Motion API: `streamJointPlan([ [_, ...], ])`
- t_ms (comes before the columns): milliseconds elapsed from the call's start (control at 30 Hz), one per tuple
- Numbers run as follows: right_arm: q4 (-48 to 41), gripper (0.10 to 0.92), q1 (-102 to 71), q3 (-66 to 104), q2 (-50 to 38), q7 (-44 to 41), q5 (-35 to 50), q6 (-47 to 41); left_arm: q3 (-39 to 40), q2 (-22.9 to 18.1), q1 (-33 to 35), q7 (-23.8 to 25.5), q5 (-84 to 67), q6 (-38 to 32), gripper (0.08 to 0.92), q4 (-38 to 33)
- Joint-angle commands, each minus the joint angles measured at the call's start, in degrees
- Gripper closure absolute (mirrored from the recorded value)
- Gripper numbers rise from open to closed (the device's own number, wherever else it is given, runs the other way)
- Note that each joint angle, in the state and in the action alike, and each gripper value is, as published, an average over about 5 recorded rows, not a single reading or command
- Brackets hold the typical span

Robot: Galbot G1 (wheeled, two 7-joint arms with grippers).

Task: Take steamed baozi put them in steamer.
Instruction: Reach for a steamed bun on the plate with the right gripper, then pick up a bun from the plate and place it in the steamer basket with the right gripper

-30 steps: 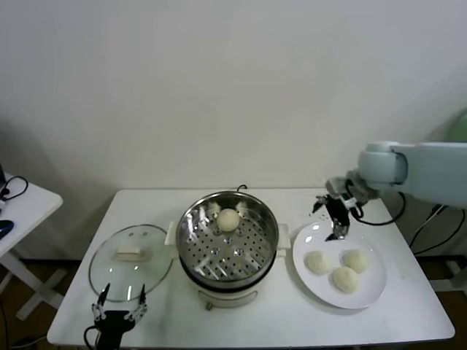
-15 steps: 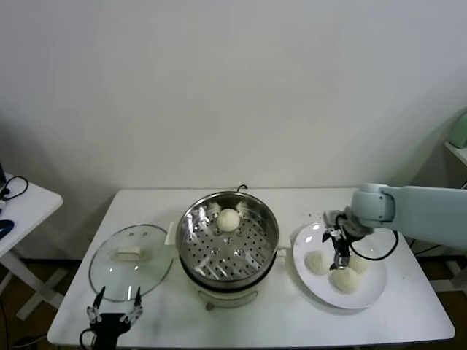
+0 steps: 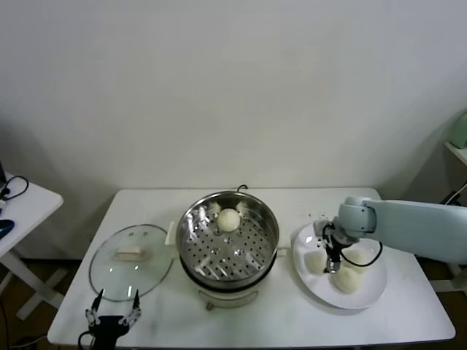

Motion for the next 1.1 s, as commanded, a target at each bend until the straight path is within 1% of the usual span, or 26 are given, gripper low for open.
streamJointPlan([
  [33, -2.64, 0.266, -4.52, 3.83, 0.98, 0.29, -1.85, -0.93, -0.16, 0.09, -0.11, 0.00, -0.02, 0.07, 0.177, 0.14],
  [300, -2.31, 0.411, -3.87, 4.60, 0.62, -0.69, -2.92, -0.59, -0.49, 0.16, -0.23, -0.01, -0.15, 0.21, 0.177, 0.04],
  [400, -0.64, 0.446, 0.04, 3.05, -0.10, -2.19, -1.63, 0.44, -0.66, 0.16, -0.22, -0.04, -0.18, 0.26, 0.177, 0.02],
  [500, 2.62, 0.455, 8.65, -2.59, -0.84, -3.96, 1.59, 2.06, -0.89, 0.12, -0.16, -0.05, -0.22, 0.41, 0.177, -0.29],
  [667, 8.69, 0.457, 29.89, -14.19, -1.20, -8.79, 8.18, 6.06, -1.11, 0.09, -0.21, -0.03, -0.32, 0.68, 0.177, -0.69],
  [833, 12.13, 0.457, 50.84, -22.13, 1.12, -15.64, 17.74, 9.09, -0.68, 0.11, -0.33, -0.05, -0.19, 0.68, 0.177, -0.59],
  [967, 12.51, 0.457, 59.33, -21.28, 4.05, -18.54, 24.03, 9.20, -0.22, 0.27, -0.46, -0.06, -0.11, 0.63, 0.177, -0.59],
  [1100, 13.73, 0.457, 58.55, -13.96, 6.88, -17.92, 29.30, 5.95, 0.31, 0.35, -0.49, -0.10, 0.00, 0.49, 0.177, -0.48],
])
